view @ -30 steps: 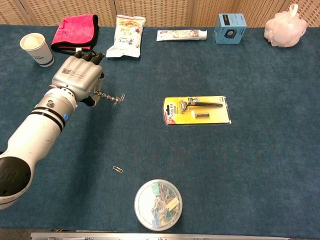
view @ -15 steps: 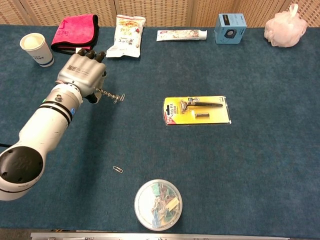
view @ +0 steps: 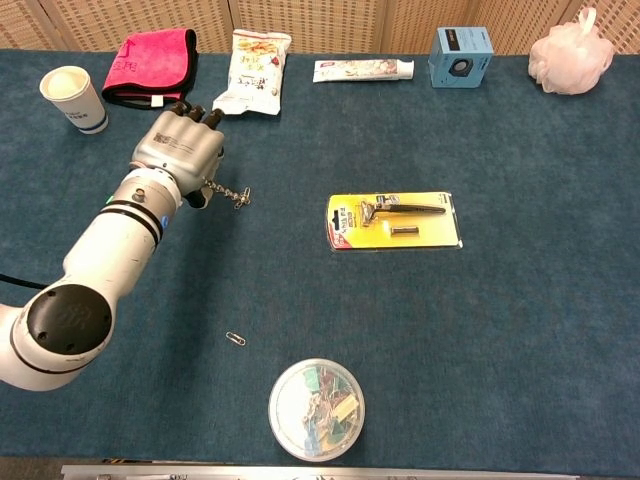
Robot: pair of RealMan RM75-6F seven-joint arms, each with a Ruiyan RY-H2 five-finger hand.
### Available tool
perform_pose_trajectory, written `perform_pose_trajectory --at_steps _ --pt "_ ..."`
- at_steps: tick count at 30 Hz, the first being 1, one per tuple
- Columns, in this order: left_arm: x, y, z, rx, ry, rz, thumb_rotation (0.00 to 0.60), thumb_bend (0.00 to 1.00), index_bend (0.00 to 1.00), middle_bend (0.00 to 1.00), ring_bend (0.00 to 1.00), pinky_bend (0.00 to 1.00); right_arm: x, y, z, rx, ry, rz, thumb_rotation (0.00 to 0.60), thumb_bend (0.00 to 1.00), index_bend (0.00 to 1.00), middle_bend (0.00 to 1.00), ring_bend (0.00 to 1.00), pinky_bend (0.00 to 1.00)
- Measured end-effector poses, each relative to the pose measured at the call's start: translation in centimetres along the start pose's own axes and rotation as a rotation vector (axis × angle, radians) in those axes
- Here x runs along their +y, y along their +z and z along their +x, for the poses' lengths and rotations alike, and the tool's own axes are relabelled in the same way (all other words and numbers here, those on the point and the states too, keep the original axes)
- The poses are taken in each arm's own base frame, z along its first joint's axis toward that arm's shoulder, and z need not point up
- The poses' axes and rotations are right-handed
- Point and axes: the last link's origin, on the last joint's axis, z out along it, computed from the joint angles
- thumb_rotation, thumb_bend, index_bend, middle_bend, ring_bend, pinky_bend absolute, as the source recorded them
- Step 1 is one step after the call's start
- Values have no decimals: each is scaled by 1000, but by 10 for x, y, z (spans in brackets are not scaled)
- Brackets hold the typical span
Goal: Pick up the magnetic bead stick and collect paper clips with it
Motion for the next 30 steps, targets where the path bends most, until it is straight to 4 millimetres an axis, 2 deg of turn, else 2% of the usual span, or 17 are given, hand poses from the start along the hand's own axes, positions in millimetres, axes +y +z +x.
perform_pose_trajectory --at_steps 9,14,17,20,25,30 --pt "-15 -18 6 30 -36 4 600 371 543 0 0 56 -1 1 -2 -8 -8 1 600 13 190 185 121 317" --pt "-28 -42 11 61 -73 -14 600 371 543 0 0 56 -2 1 -4 -6 -15 -1 600 12 190 185 121 318" --pt "-44 -60 9 77 -107 -9 600 371 543 0 0 56 -3 1 -4 -4 -19 -1 600 12 190 185 121 317" --pt "-62 -74 2 80 -137 6 600 371 544 0 0 56 -4 1 -5 -7 -25 0 600 12 190 185 121 317" --pt "-80 -91 -21 55 -186 20 600 371 543 0 0 56 -6 1 -9 -15 -40 3 600 12 190 185 121 317" --pt "-94 -97 -39 40 -186 47 600 371 539 0 0 56 -9 2 -12 -21 -51 1 600 12 190 185 121 317"
